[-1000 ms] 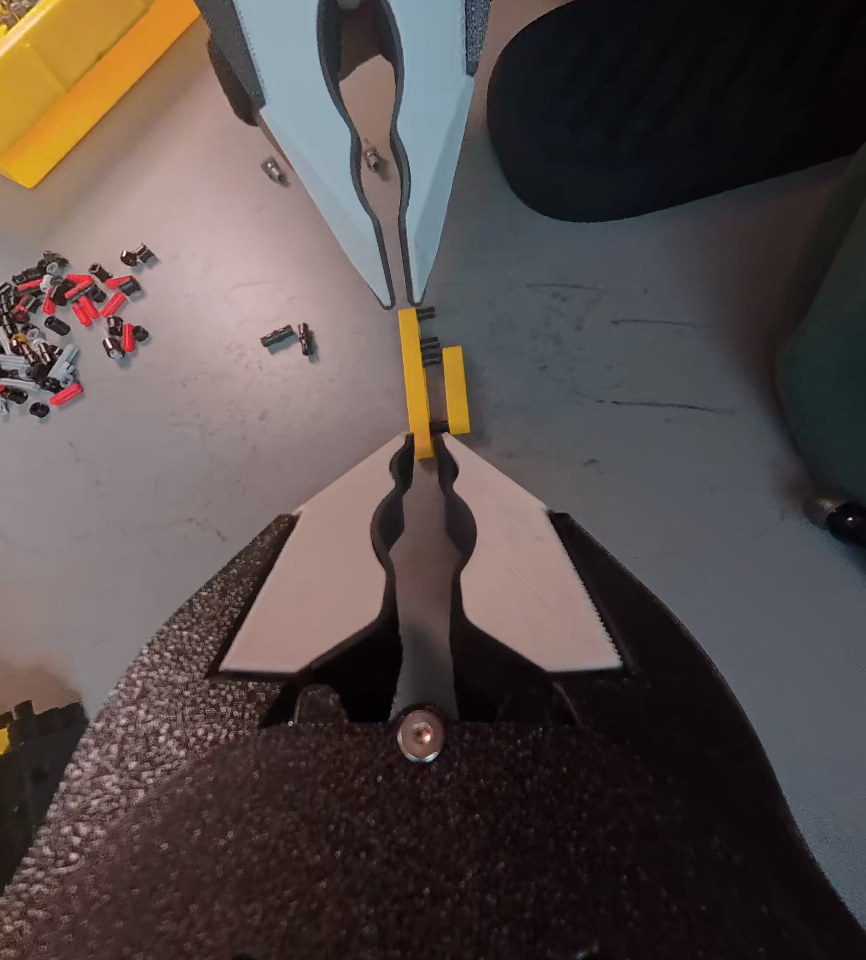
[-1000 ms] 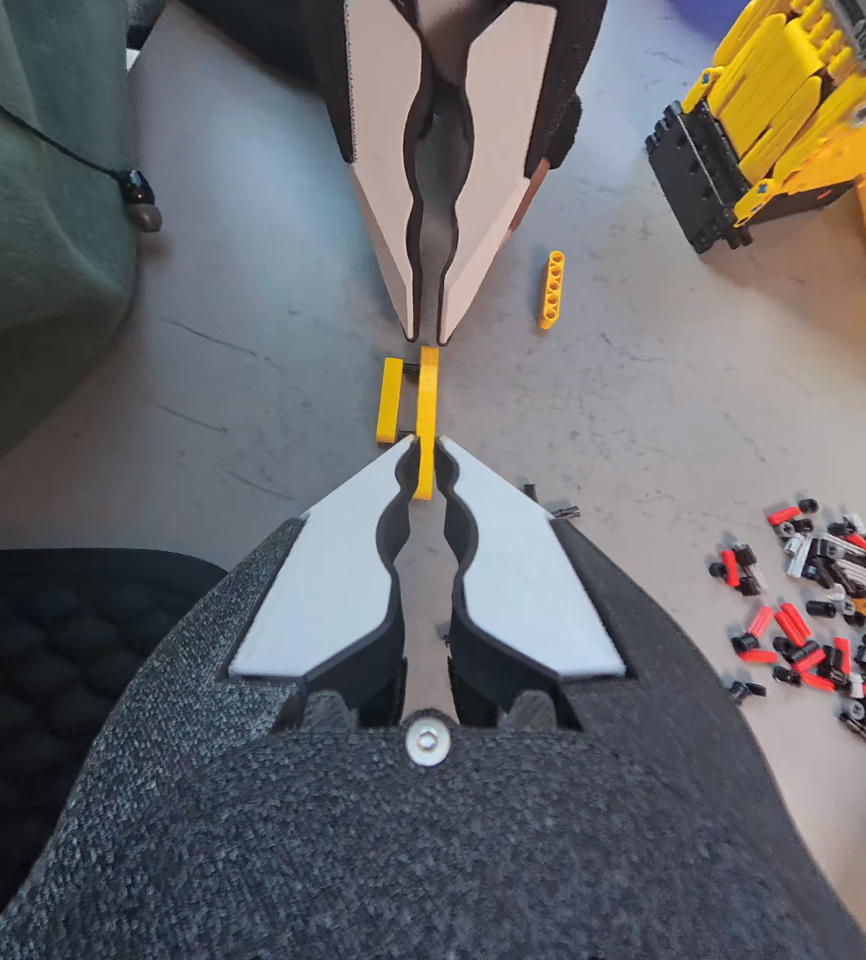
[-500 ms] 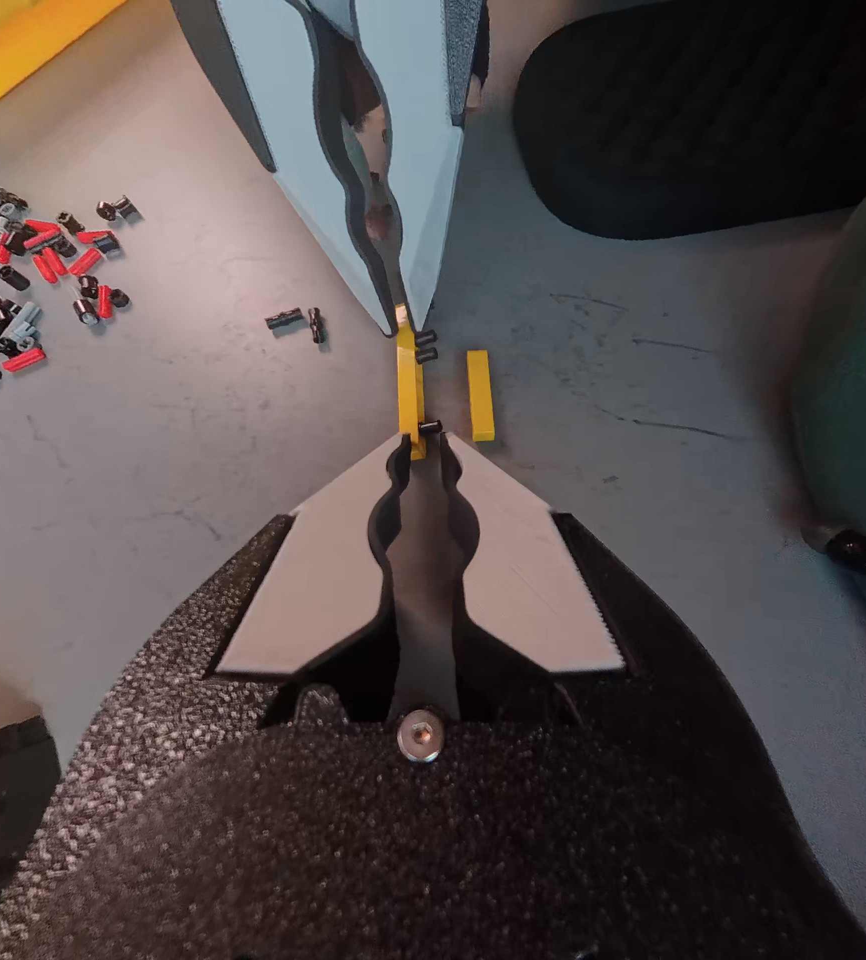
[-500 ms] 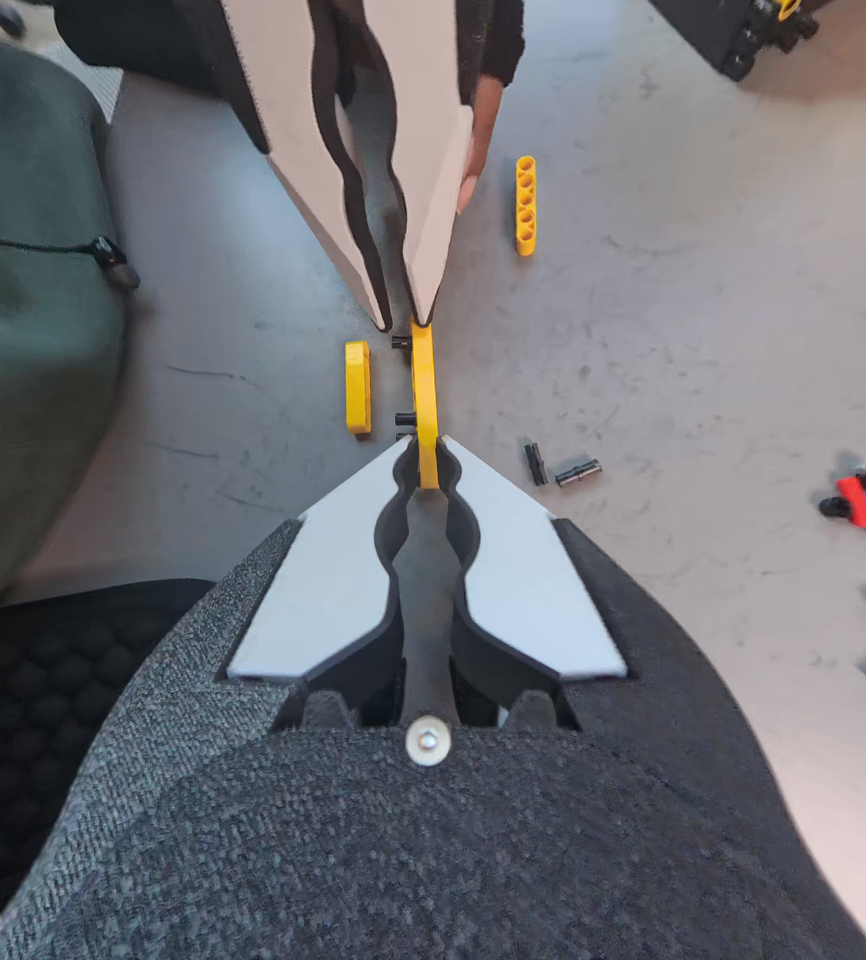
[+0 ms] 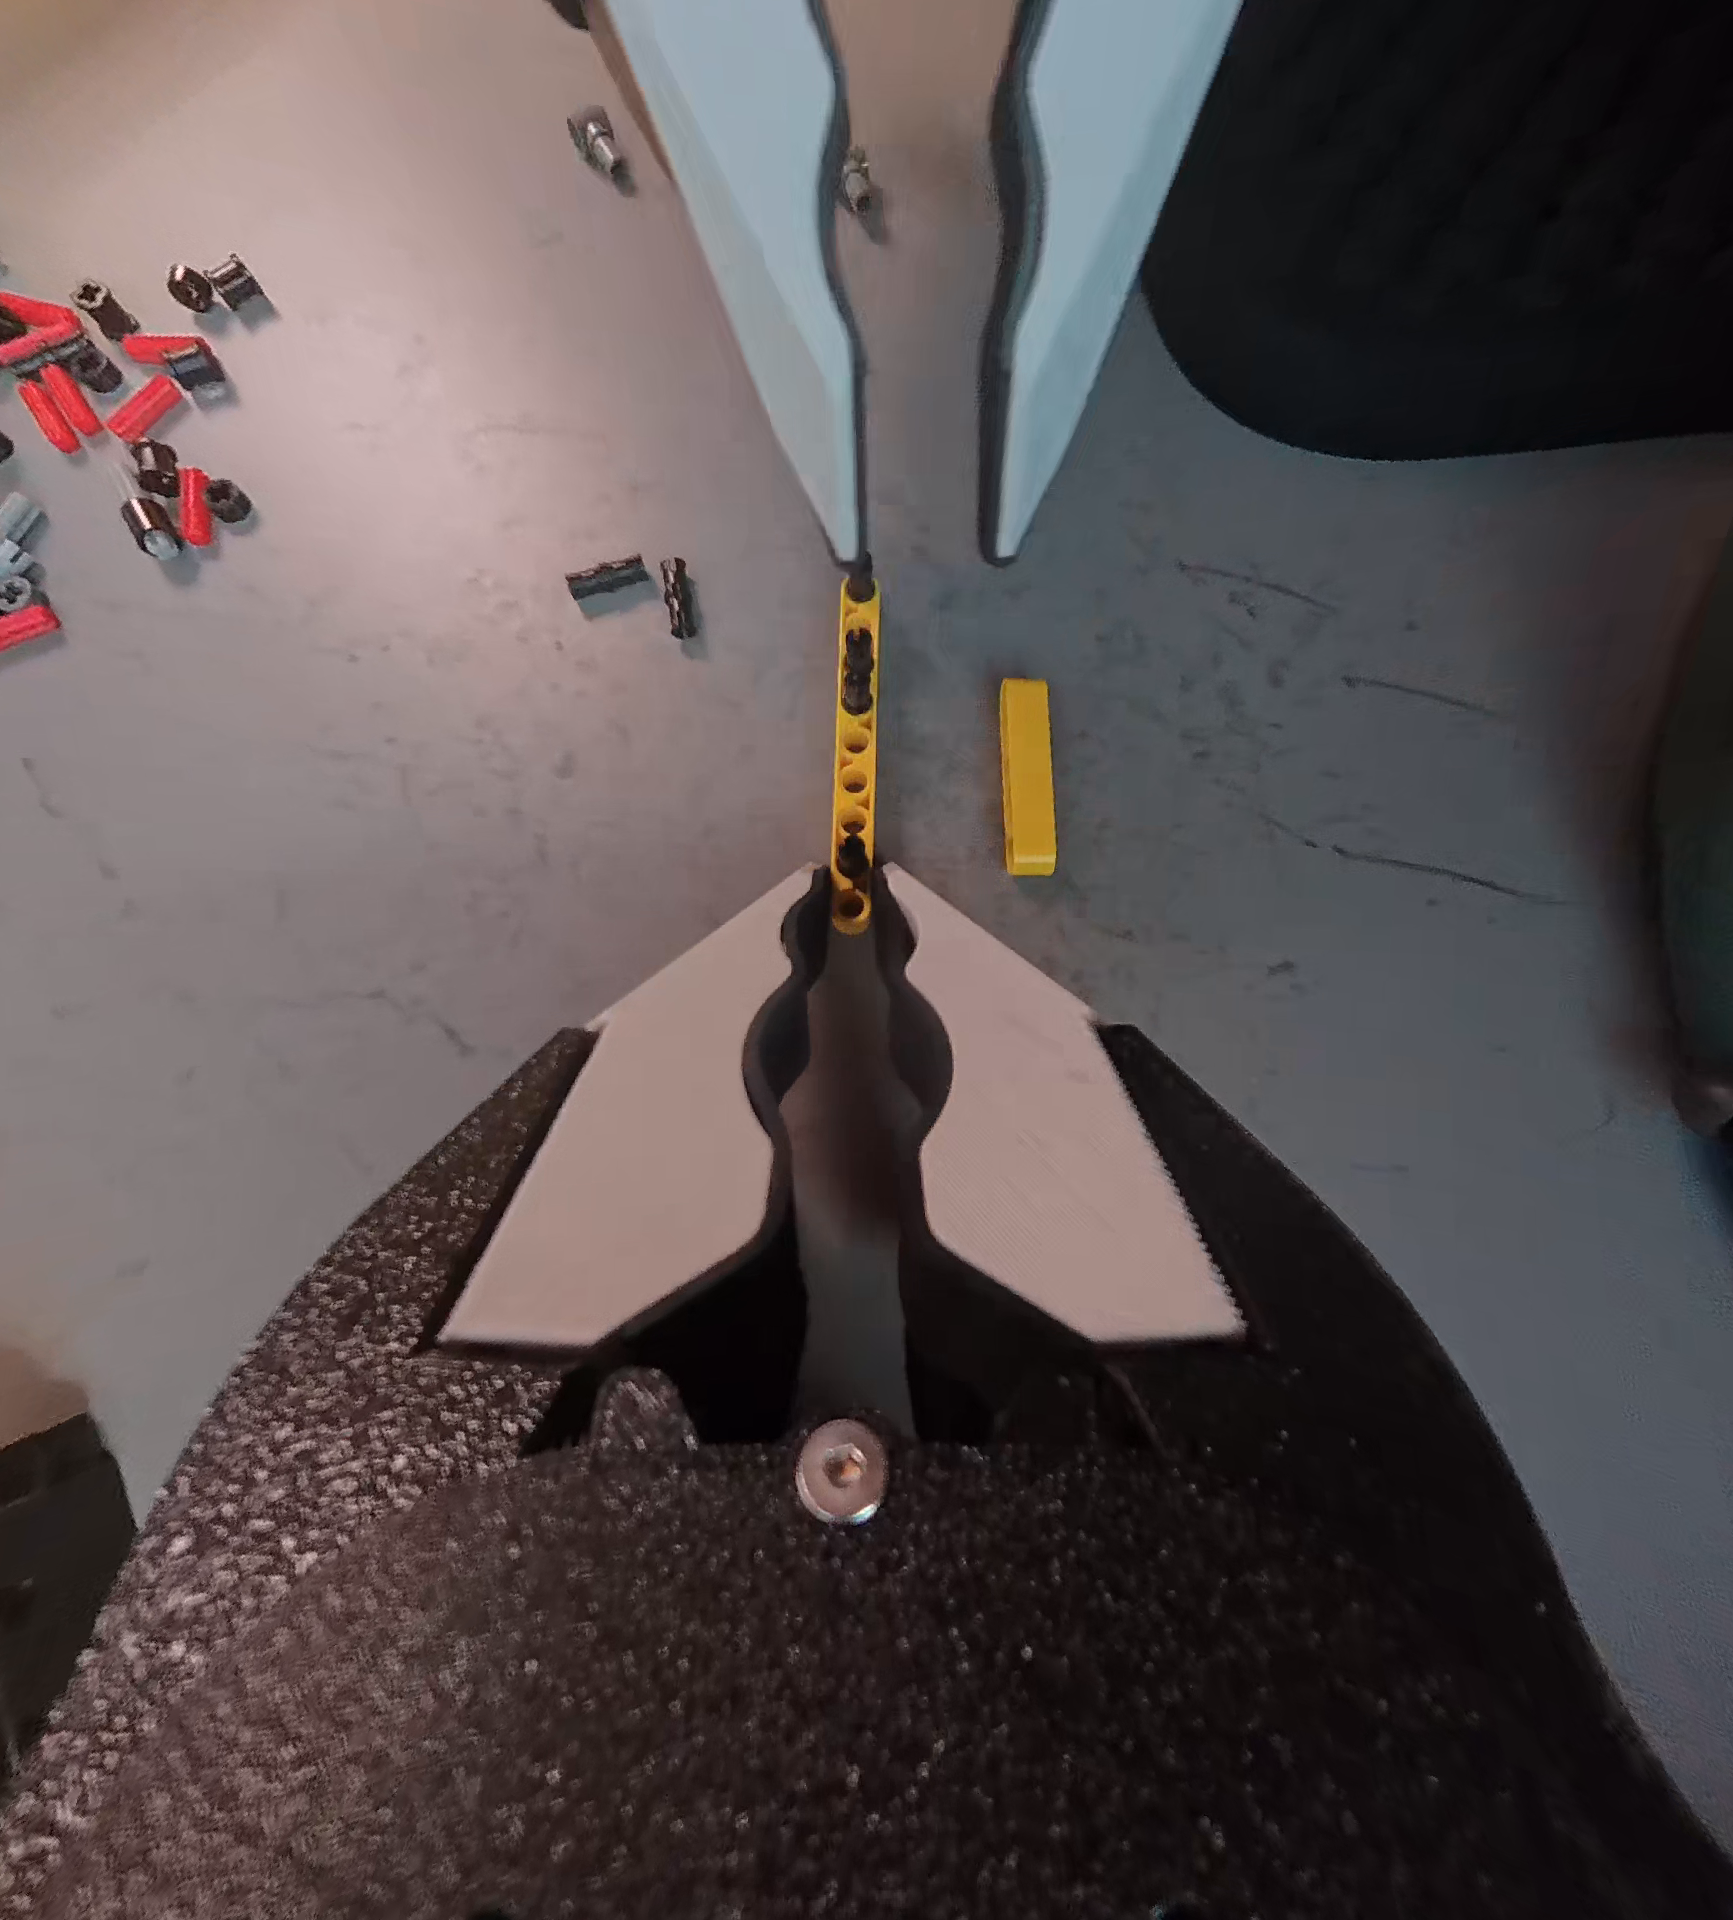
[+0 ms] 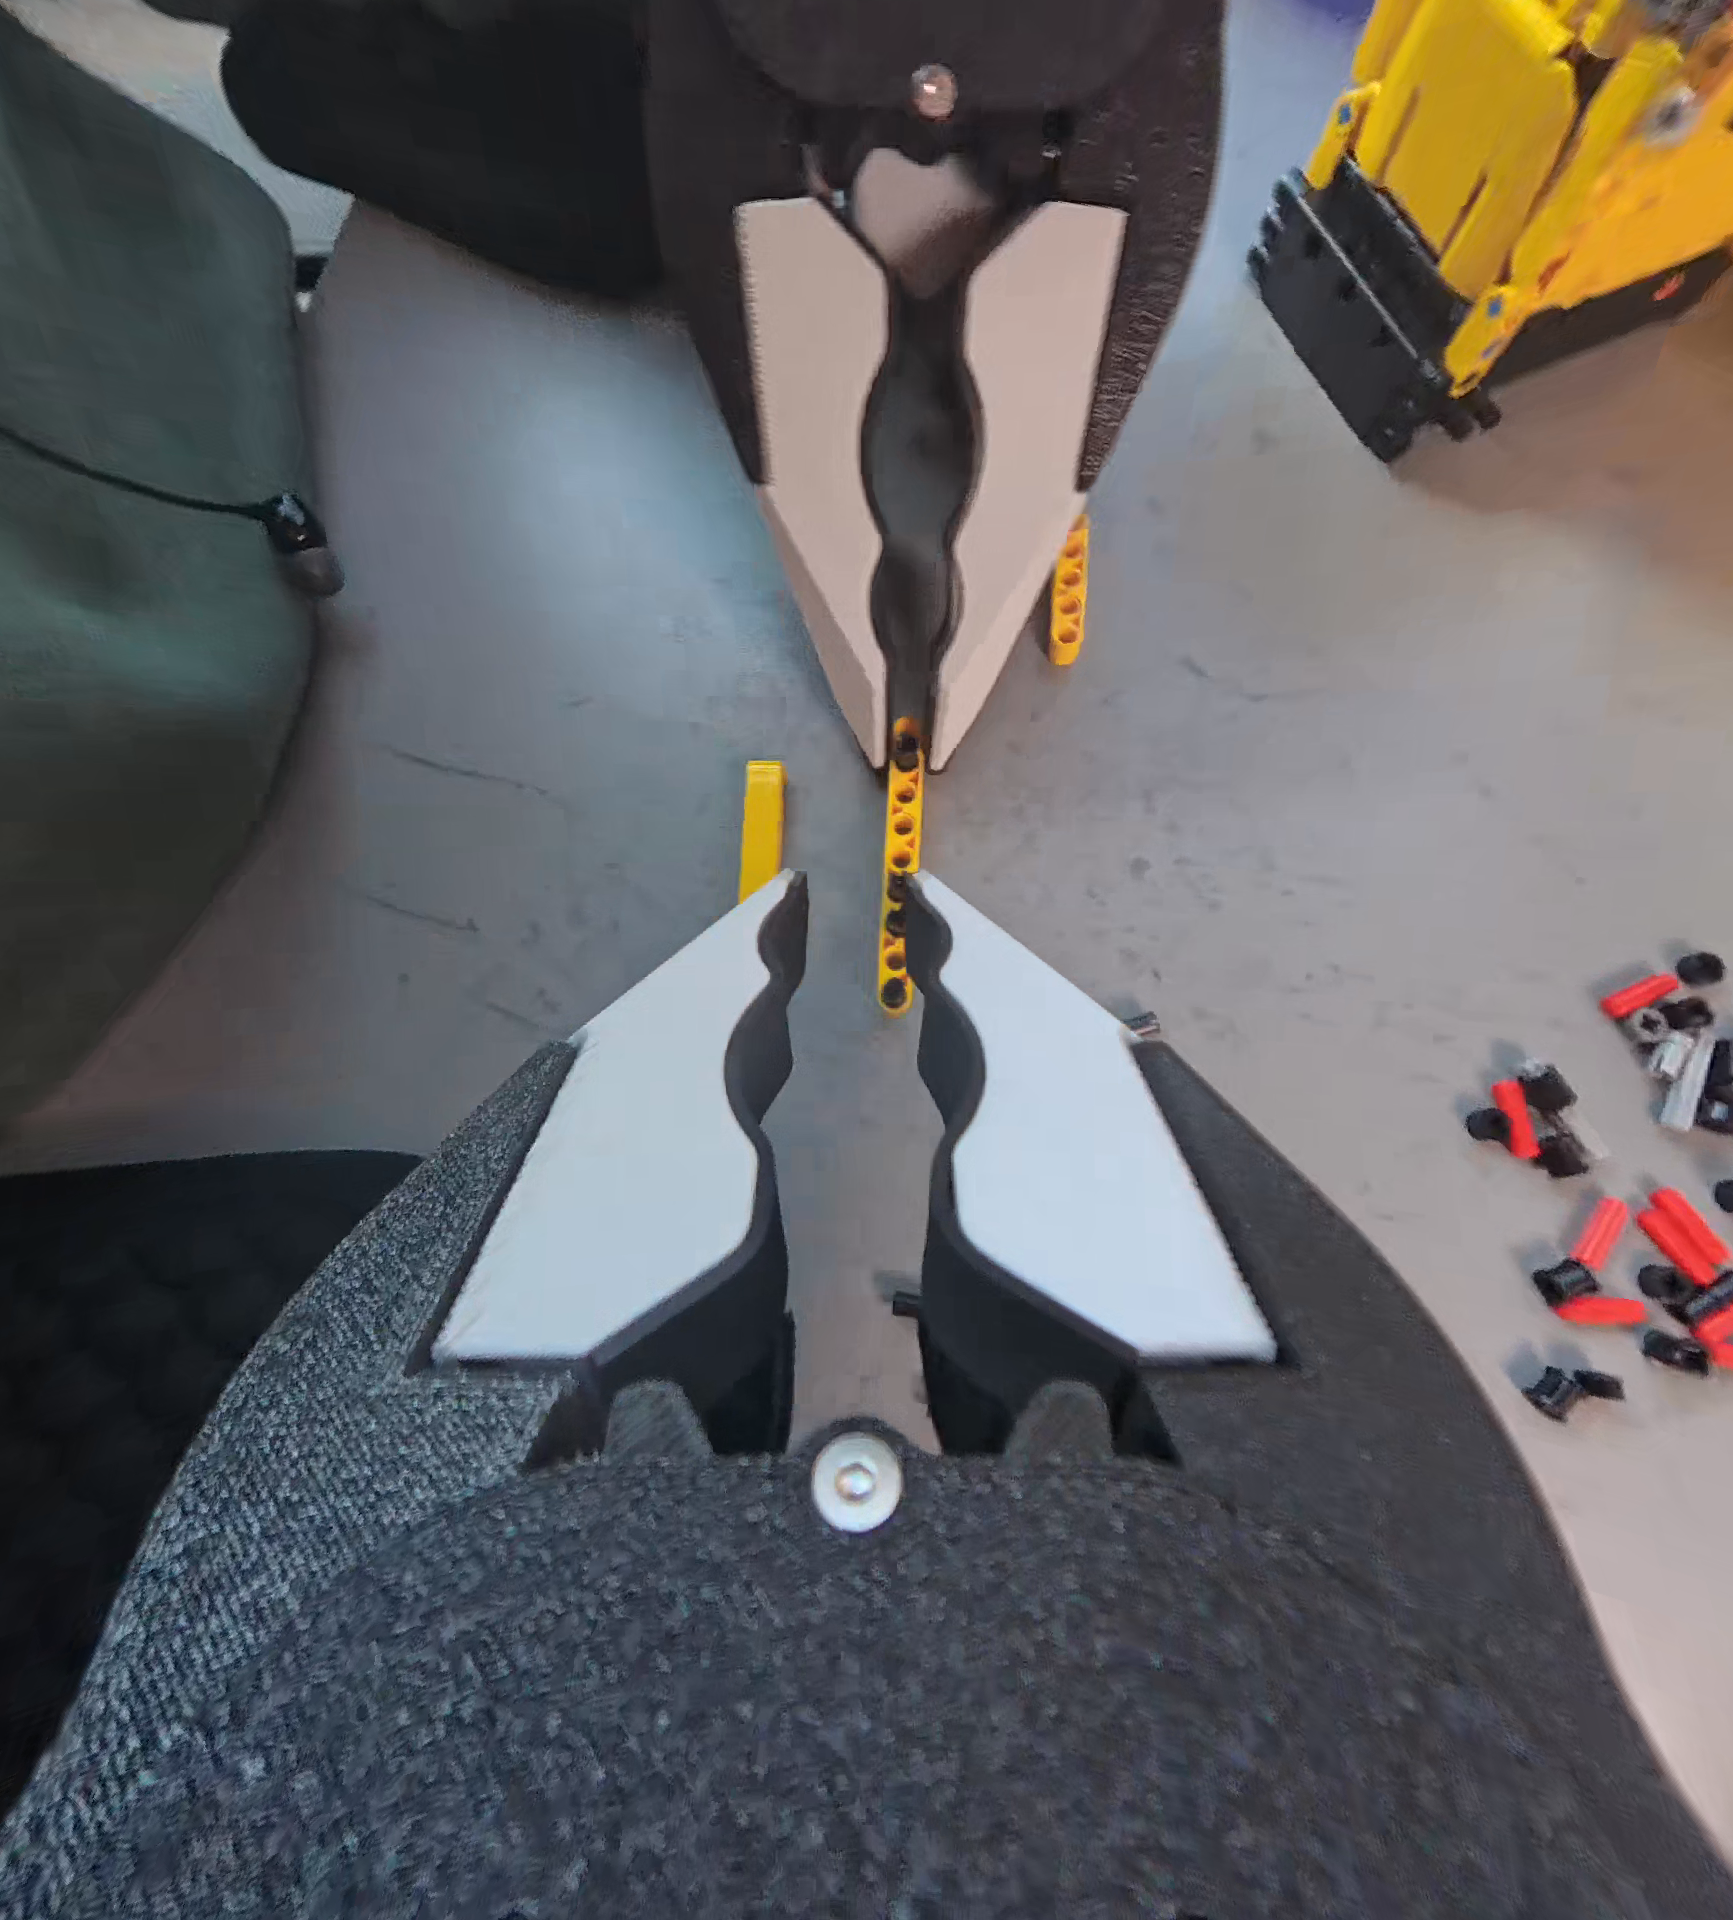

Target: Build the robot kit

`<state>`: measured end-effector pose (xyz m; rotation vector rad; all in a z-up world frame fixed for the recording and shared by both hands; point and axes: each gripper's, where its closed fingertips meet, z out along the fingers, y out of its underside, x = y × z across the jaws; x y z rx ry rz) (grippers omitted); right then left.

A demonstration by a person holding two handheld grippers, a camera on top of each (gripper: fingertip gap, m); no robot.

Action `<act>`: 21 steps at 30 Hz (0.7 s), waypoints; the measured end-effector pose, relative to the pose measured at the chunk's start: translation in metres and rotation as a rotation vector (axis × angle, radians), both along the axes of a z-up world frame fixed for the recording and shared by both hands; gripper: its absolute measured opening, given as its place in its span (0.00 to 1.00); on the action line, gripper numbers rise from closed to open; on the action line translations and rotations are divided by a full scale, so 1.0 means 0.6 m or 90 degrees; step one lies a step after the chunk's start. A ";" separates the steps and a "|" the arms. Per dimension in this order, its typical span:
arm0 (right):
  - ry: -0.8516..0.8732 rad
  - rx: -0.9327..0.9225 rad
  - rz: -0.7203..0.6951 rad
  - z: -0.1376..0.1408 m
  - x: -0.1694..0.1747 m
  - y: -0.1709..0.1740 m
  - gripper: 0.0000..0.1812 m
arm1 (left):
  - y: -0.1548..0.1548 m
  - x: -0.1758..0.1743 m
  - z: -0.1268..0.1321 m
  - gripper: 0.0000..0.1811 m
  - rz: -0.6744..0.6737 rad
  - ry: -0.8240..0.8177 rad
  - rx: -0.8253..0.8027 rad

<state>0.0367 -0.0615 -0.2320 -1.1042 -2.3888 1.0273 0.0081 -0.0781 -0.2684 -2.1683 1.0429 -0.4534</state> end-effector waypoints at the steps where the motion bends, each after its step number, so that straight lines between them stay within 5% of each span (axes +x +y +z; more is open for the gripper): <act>1: -0.002 0.020 0.021 -0.001 0.008 -0.012 0.10 | -0.001 0.000 0.000 0.04 0.003 0.002 -0.002; 12: -0.057 0.108 0.056 -0.057 0.009 -0.058 0.04 | -0.021 0.014 0.000 0.04 -0.011 0.008 0.005; 16: -0.061 -0.025 0.023 -0.016 0.007 -0.065 0.04 | -0.025 0.009 0.024 0.15 -0.020 -0.013 0.051; 21: -0.104 -0.267 -0.056 0.029 -0.008 -0.053 0.04 | -0.039 0.019 0.101 0.13 -0.061 -0.072 0.208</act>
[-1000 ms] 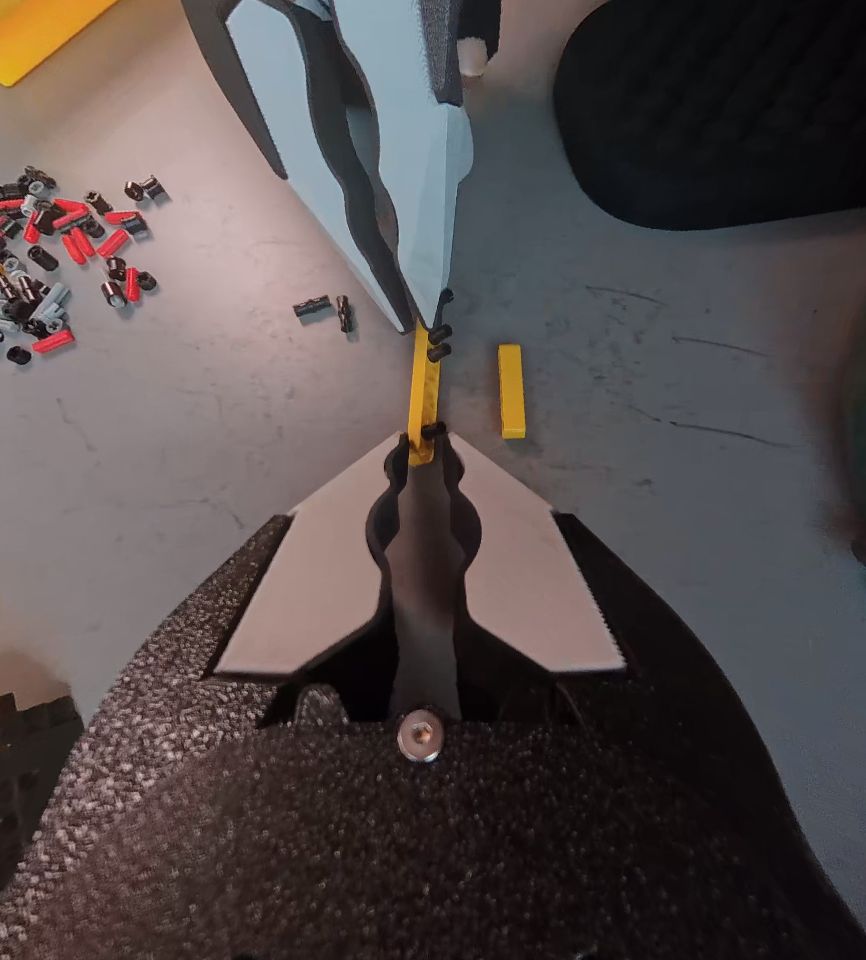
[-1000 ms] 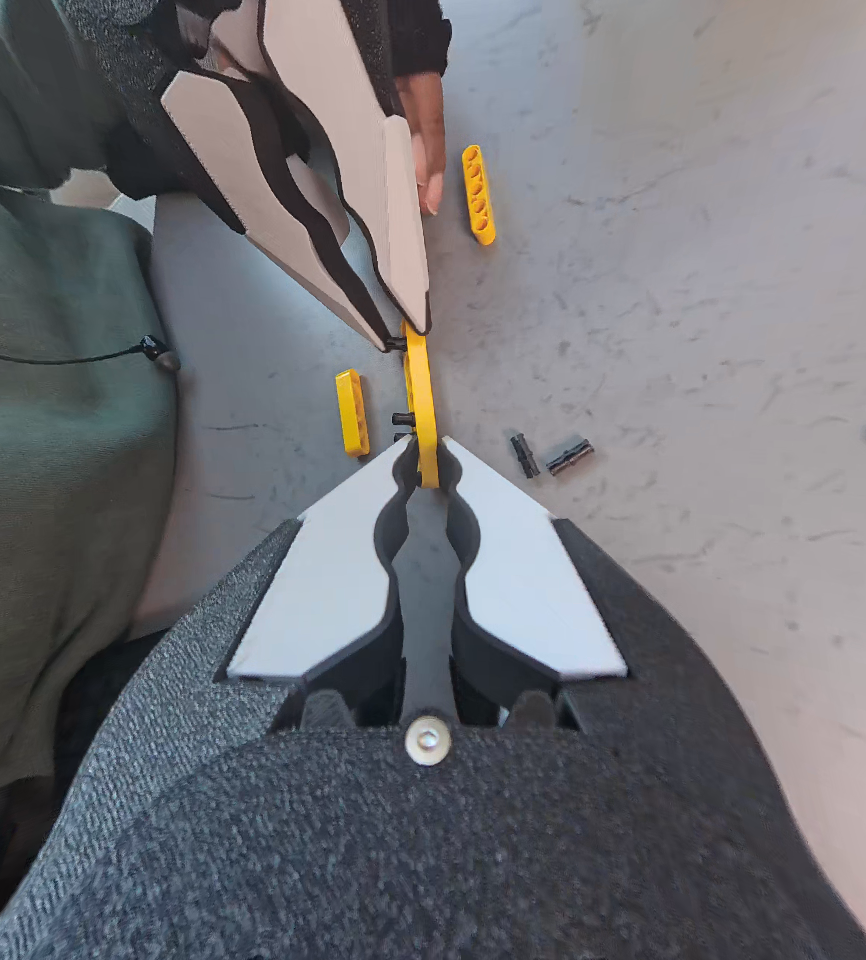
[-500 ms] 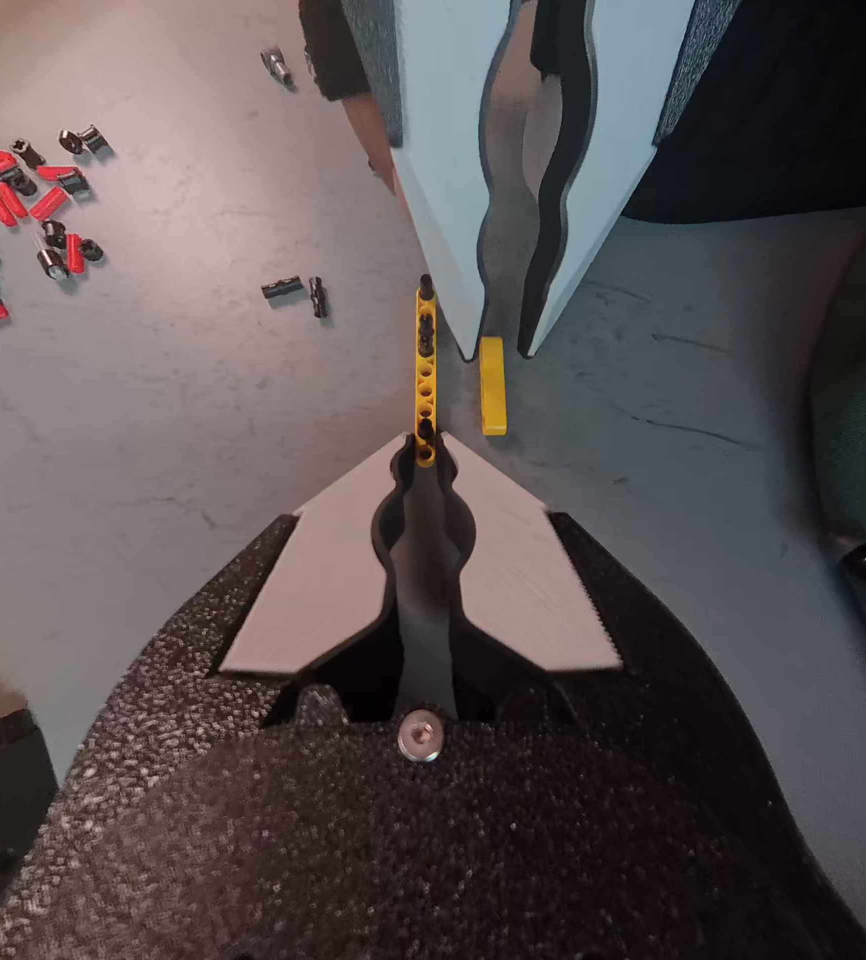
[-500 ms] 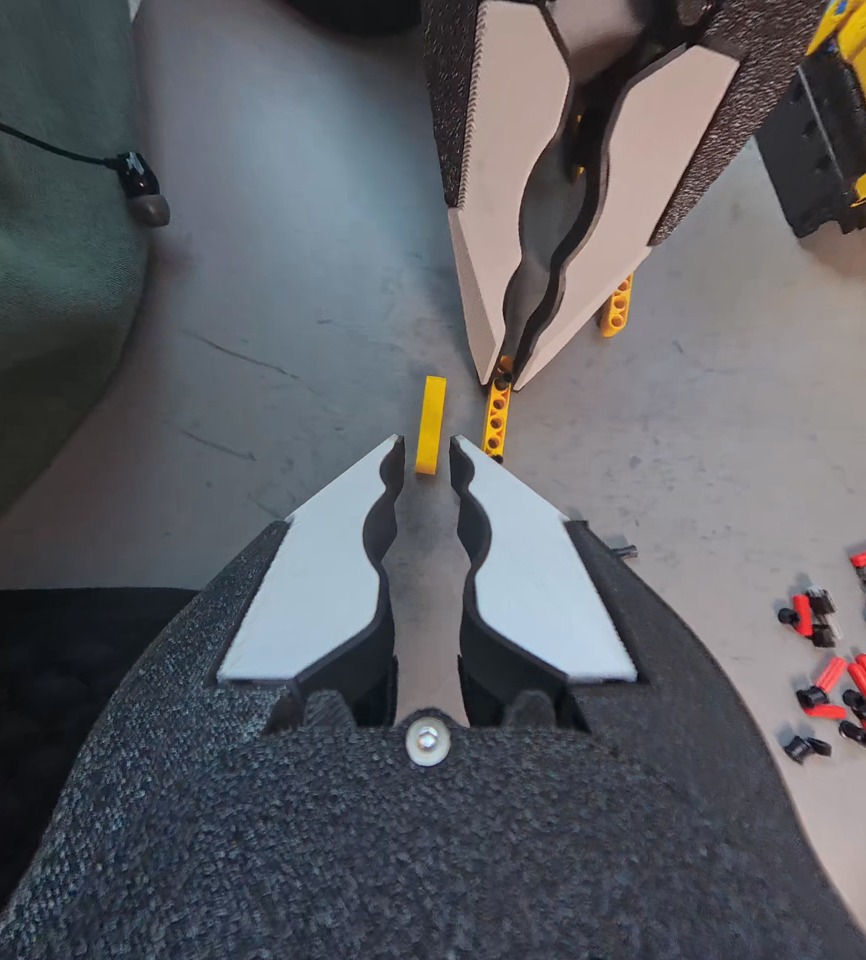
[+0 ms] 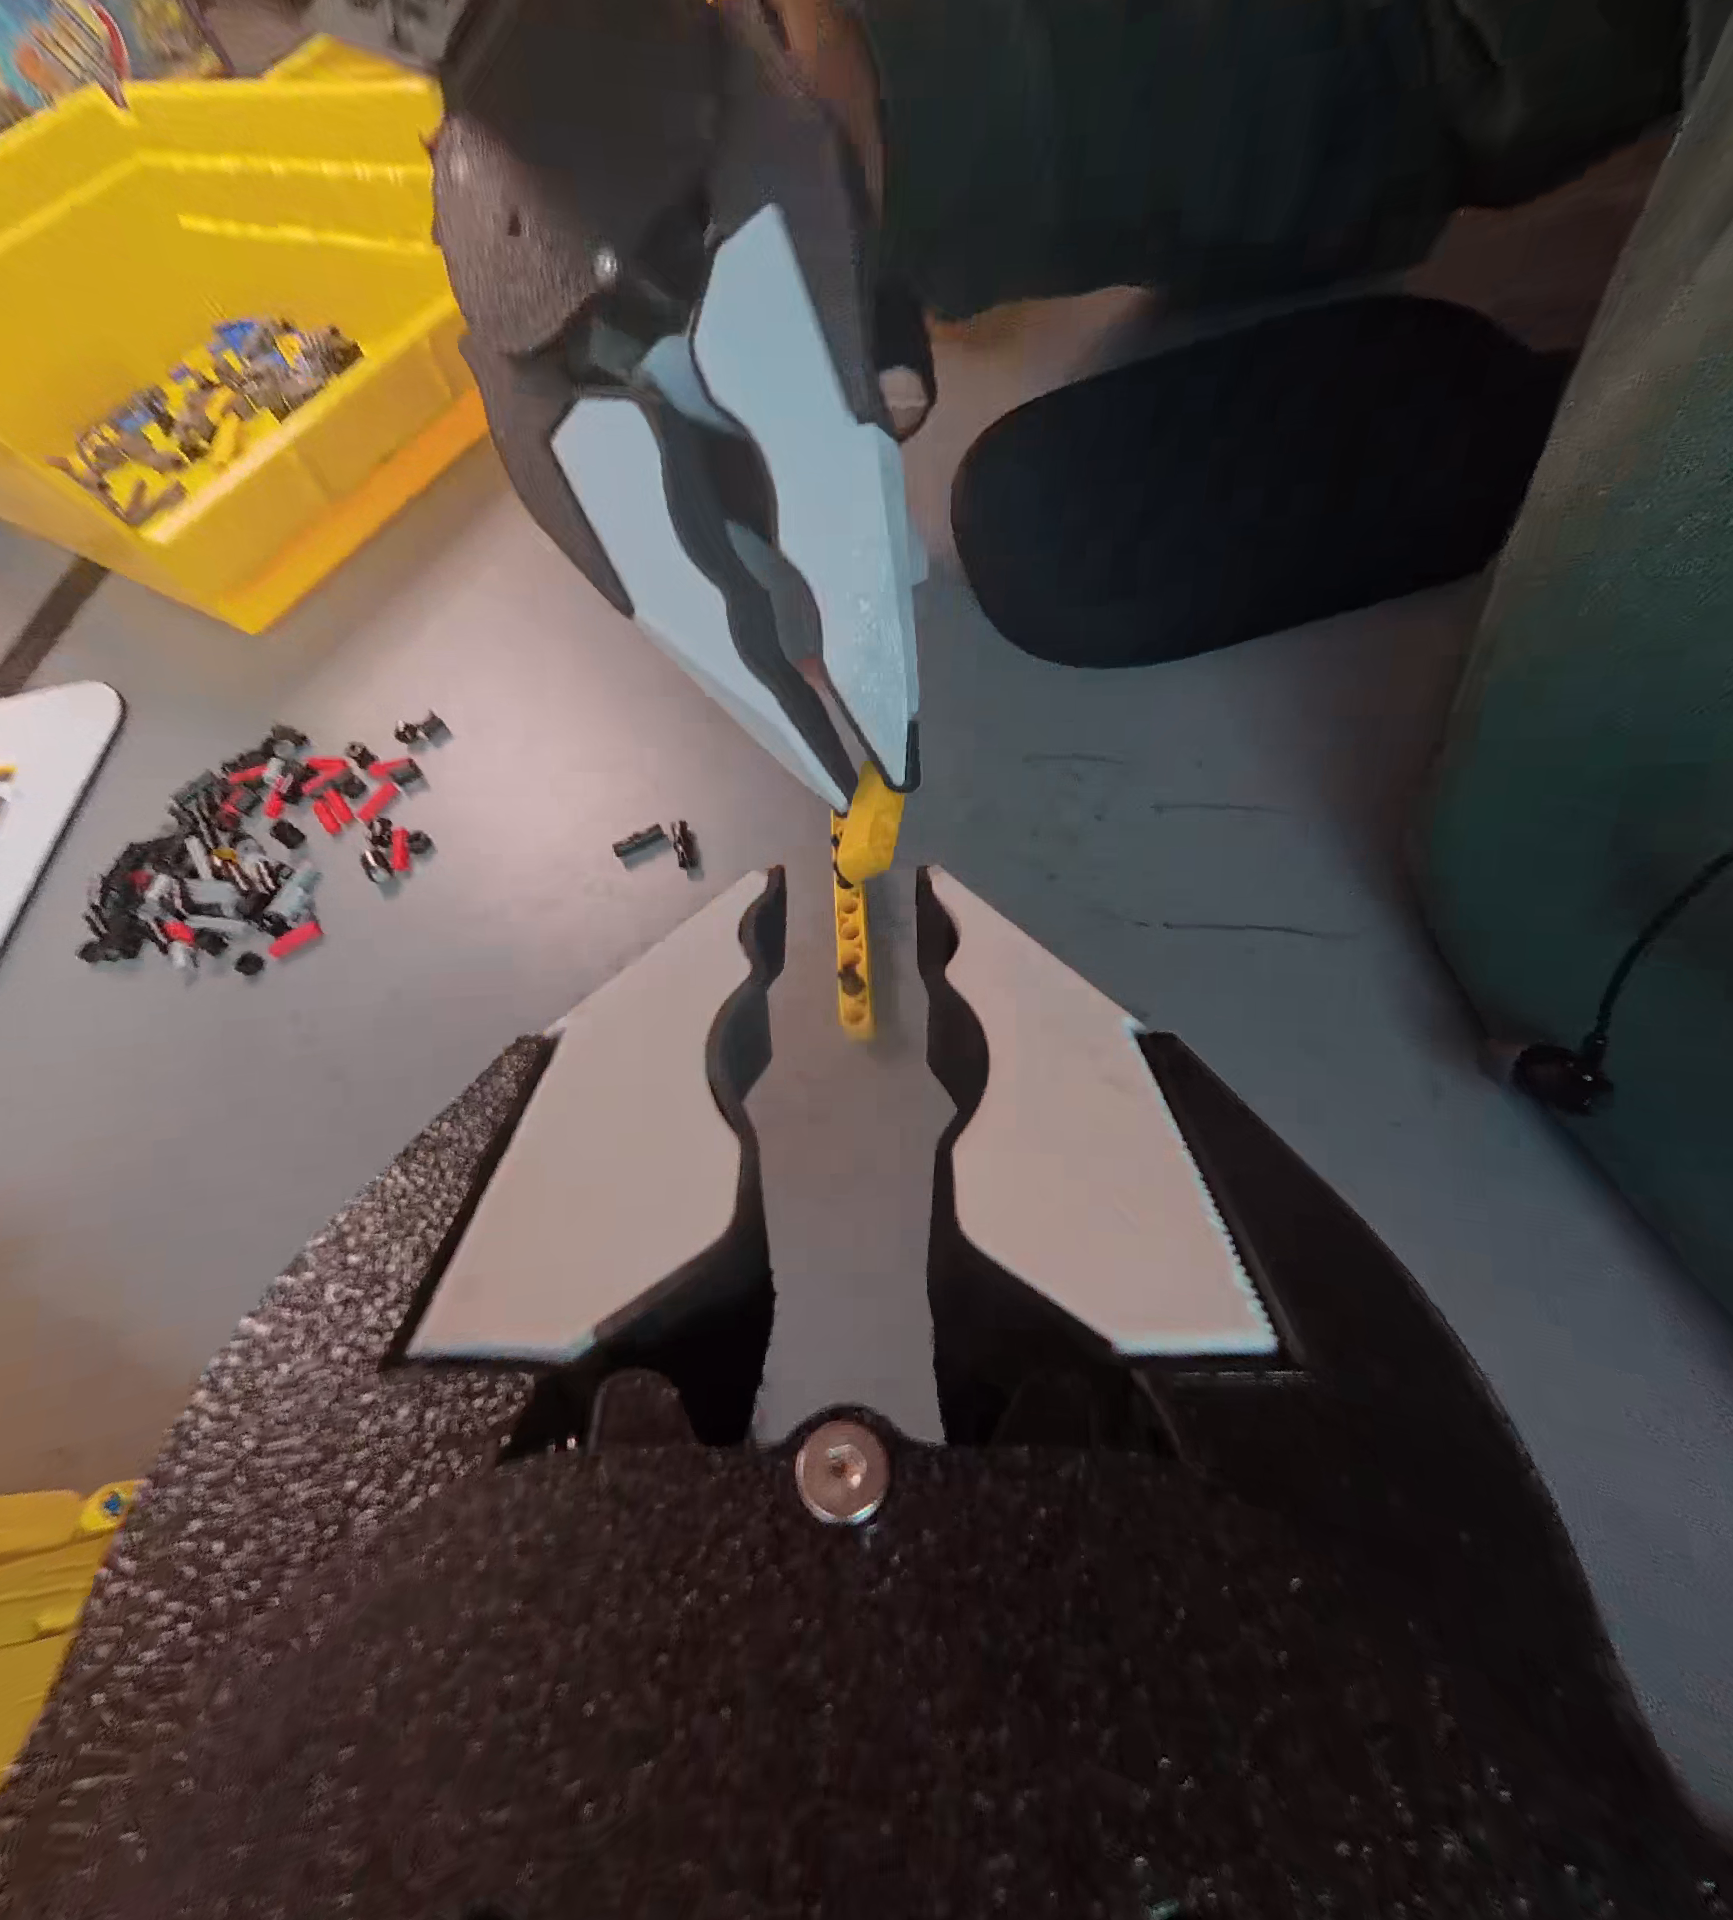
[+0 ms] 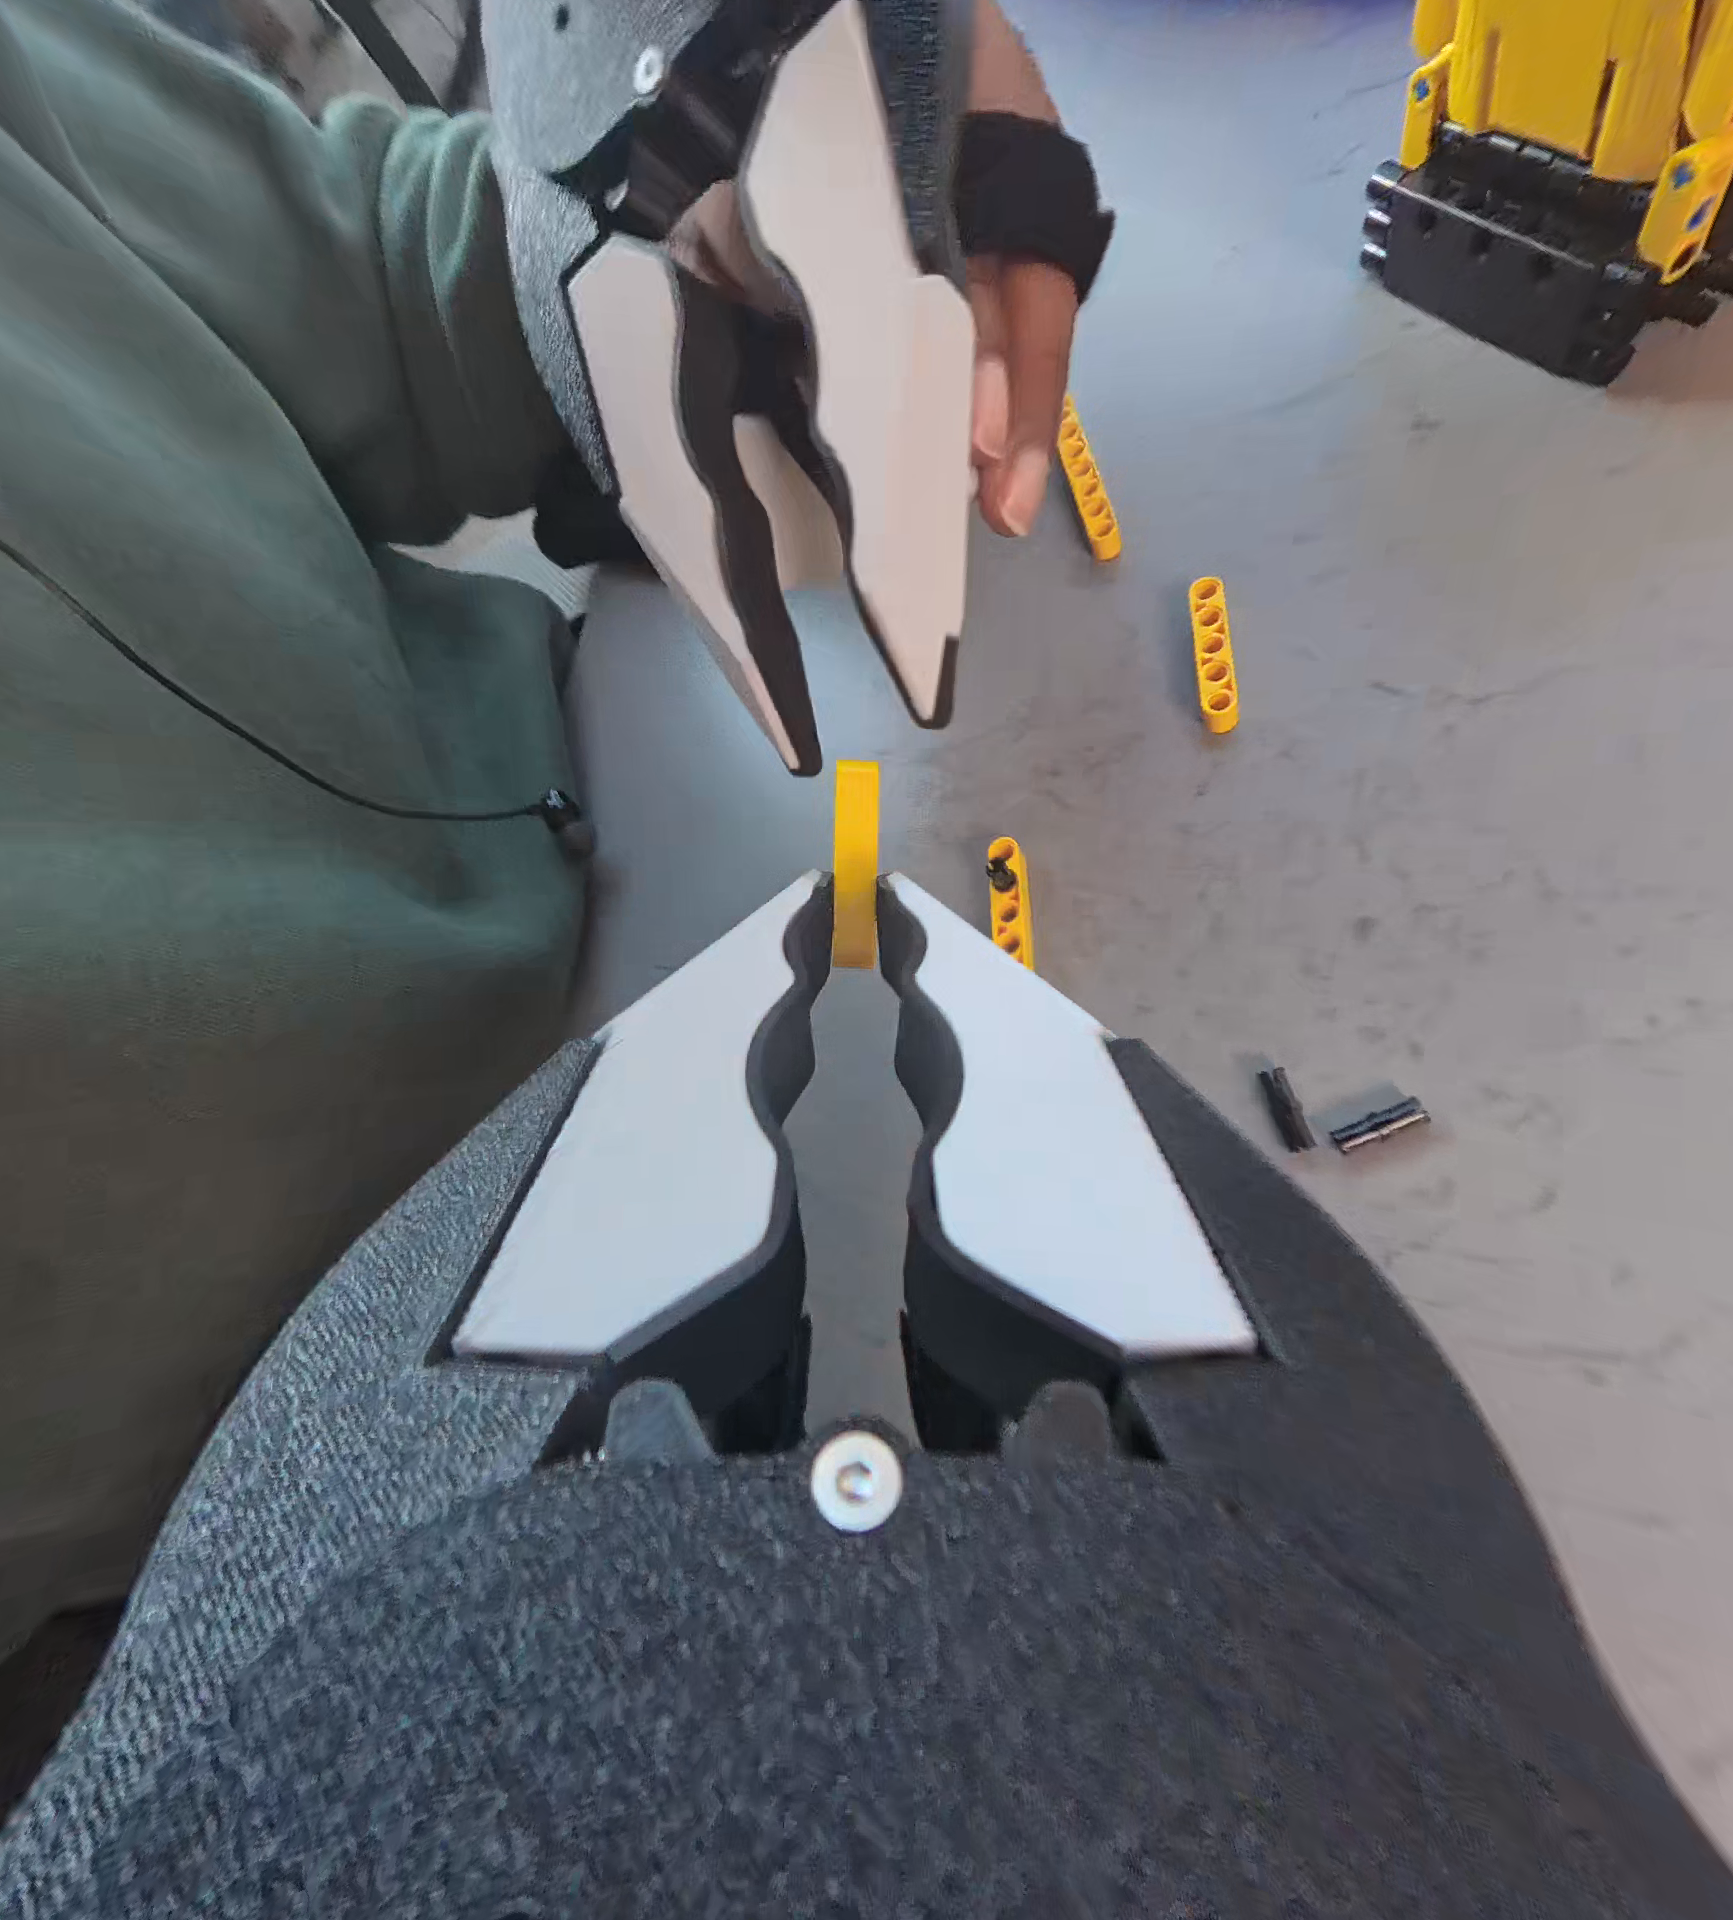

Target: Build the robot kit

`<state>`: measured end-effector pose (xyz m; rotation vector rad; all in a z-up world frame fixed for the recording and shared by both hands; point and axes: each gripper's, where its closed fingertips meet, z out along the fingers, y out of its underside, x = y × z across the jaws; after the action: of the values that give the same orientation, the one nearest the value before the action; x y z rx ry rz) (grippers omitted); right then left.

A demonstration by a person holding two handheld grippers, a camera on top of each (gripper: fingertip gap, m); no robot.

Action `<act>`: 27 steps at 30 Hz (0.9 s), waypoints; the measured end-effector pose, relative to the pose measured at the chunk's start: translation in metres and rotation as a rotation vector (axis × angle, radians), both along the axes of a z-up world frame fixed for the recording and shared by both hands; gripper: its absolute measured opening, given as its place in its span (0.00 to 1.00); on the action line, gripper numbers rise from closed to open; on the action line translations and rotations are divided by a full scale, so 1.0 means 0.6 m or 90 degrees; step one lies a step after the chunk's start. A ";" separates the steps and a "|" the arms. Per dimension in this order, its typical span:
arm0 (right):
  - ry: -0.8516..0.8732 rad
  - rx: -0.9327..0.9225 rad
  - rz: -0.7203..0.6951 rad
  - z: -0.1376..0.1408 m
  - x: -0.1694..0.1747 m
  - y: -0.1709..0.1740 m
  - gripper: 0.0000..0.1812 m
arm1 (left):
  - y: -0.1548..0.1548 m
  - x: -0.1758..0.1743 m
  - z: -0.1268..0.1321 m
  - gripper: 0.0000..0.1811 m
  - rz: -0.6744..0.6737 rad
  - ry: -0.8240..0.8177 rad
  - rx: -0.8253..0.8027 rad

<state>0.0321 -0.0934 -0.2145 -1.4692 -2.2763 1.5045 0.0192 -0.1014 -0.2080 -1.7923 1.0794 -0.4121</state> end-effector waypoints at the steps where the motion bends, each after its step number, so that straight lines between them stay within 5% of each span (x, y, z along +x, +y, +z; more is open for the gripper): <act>1: -0.011 -0.034 -0.003 0.003 -0.001 -0.001 0.04 | 0.001 0.002 0.006 0.12 -0.001 0.008 0.030; 7: -0.009 -0.081 0.015 0.010 0.002 -0.011 0.04 | -0.004 0.020 0.008 0.05 -0.025 0.038 0.072; 19: -0.018 -0.218 0.001 0.035 -0.003 0.000 0.04 | 0.006 0.016 0.017 0.05 -0.001 0.051 0.108; 24: 0.250 0.010 0.019 0.066 -0.007 0.012 0.11 | 0.011 -0.002 0.029 0.05 0.022 -0.152 -0.064; 27: 0.308 0.144 0.026 0.056 -0.006 0.008 0.12 | 0.013 -0.007 0.032 0.04 0.025 -0.239 -0.139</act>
<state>0.0285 -0.0886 -0.1808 -0.8860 -2.1002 1.3679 0.0148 -0.0937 -0.1887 -1.8255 0.7567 -0.8325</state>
